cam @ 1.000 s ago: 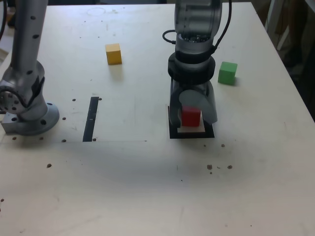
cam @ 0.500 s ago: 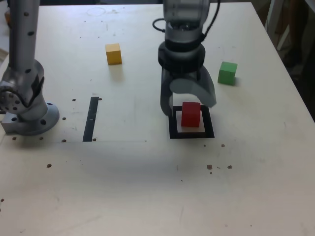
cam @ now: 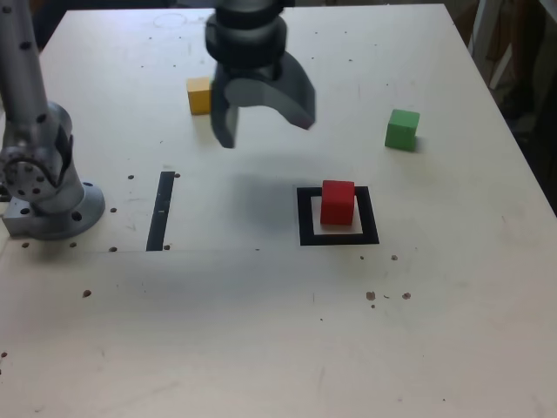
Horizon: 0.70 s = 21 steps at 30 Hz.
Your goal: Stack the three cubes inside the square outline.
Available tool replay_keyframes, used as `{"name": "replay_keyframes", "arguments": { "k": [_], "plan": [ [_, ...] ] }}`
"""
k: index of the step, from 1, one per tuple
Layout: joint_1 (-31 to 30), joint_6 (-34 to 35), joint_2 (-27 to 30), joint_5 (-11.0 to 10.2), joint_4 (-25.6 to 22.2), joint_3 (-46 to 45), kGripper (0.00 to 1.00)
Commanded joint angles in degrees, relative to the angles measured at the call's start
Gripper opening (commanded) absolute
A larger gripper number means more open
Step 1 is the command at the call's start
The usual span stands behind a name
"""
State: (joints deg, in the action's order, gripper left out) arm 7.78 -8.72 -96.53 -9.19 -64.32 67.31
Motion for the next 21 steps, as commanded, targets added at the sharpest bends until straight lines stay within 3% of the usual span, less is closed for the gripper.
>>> {"name": "replay_keyframes", "arguments": {
  "k": [1,12,21],
  "plan": [
    [1.83,-1.77,1.37,-0.12,-0.51,-0.68,1.0],
    [13.06,-10.14,5.52,-2.83,-1.22,-5.18,1.0],
    [26.41,-18.81,5.01,-5.37,-0.52,-4.99,1.0]
  ]
}}
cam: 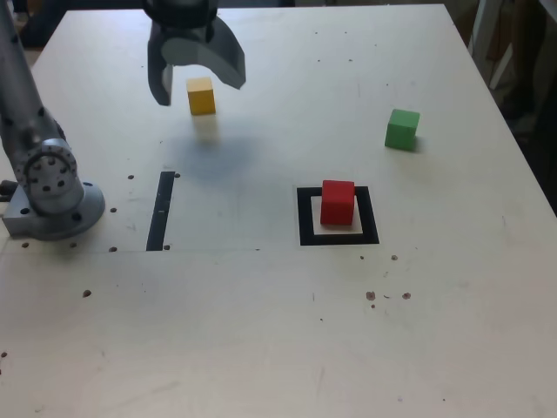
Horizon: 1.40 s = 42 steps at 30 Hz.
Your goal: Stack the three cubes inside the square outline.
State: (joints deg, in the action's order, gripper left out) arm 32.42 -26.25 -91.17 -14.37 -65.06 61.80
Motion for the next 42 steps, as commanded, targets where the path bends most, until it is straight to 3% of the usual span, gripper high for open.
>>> {"name": "replay_keyframes", "arguments": {
  "k": [1,12,21,28,33,42],
  "plan": [
    [3.29,-2.38,-0.67,-0.25,0.34,0.79,1.0],
    [14.9,-10.79,-6.23,-0.82,3.1,2.58,0.99],
    [16.37,-11.54,-12.67,-0.61,6.18,3.68,0.98],
    [16.51,-11.5,-15.81,0.42,7.0,5.12,0.91],
    [16.59,-11.2,-17.24,0.88,7.14,5.67,0.81],
    [16.67,-10.91,-17.73,0.77,7.21,5.87,0.44]
  ]
}}
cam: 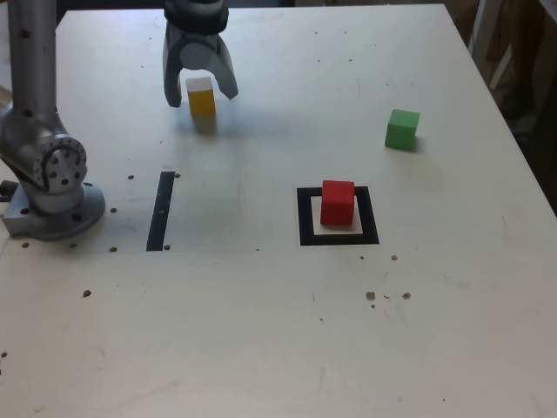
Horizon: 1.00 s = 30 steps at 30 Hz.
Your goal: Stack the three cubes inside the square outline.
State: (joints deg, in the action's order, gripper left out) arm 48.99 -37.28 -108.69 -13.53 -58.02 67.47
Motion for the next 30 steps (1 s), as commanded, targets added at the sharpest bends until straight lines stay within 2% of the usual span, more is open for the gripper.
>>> {"name": "replay_keyframes", "arguments": {
  "k": [1,5,30],
  "plan": [
    [0.1,0.12,-0.15,-0.1,0.29,0.21,0.38],
    [0.12,0.1,0.0,-0.16,0.53,0.18,0.3],
    [-0.82,-0.08,1.19,-0.01,0.15,0.48,0.29]
  ]
}}
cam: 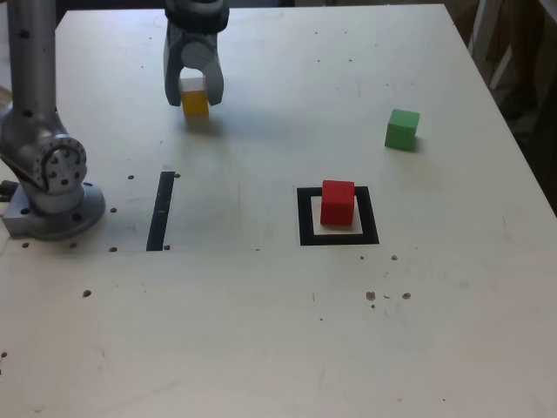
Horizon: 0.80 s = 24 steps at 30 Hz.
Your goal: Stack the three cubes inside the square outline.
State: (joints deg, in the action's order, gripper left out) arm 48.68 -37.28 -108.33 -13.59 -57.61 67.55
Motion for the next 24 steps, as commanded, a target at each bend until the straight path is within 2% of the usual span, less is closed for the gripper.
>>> {"name": "replay_keyframes", "arguments": {
  "k": [1,7,12,17,24],
  "plan": [
    [-0.86,-0.07,1.14,0.05,-0.48,0.52,0.29],
    [-5.01,0.11,4.31,0.85,-3.56,1.85,0.29],
    [-11.25,2.03,6.69,2.29,-7.54,3.25,0.29],
    [-18.14,5.56,7.74,3.42,-11.74,5.68,0.29],
    [-28.35,12.4,7.8,3.85,-17.59,11.06,0.29]
  ]
}}
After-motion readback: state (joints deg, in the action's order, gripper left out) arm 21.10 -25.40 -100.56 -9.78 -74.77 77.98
